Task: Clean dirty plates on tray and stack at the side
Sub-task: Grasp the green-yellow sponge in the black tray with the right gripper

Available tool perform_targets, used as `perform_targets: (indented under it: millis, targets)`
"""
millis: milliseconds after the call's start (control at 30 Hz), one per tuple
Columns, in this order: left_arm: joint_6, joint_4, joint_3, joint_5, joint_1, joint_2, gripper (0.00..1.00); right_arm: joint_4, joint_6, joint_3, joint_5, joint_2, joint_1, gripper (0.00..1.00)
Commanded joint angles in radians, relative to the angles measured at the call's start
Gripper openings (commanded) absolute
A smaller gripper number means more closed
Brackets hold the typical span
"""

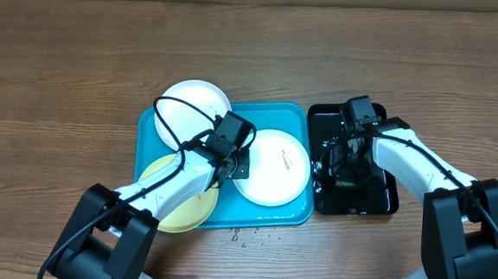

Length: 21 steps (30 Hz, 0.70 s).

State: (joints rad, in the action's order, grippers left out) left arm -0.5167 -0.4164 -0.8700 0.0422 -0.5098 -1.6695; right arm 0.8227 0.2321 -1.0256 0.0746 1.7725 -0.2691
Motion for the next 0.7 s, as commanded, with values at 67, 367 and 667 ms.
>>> perform_targets:
  millis: [67,367,667]
  targets:
    - [-0.004,-0.001,0.001,0.011,0.0,-0.008,0.09,-0.009,0.007,0.019,-0.017,0.003,0.001,0.54]
    - [-0.014,0.0,0.001,0.013,0.0,-0.008,0.11,-0.045,0.002,0.035,-0.076,0.002,0.001,0.42]
    - [-0.014,-0.005,0.001,0.018,0.0,-0.008,0.04,-0.028,-0.001,0.008,-0.067,0.004,0.001,0.61]
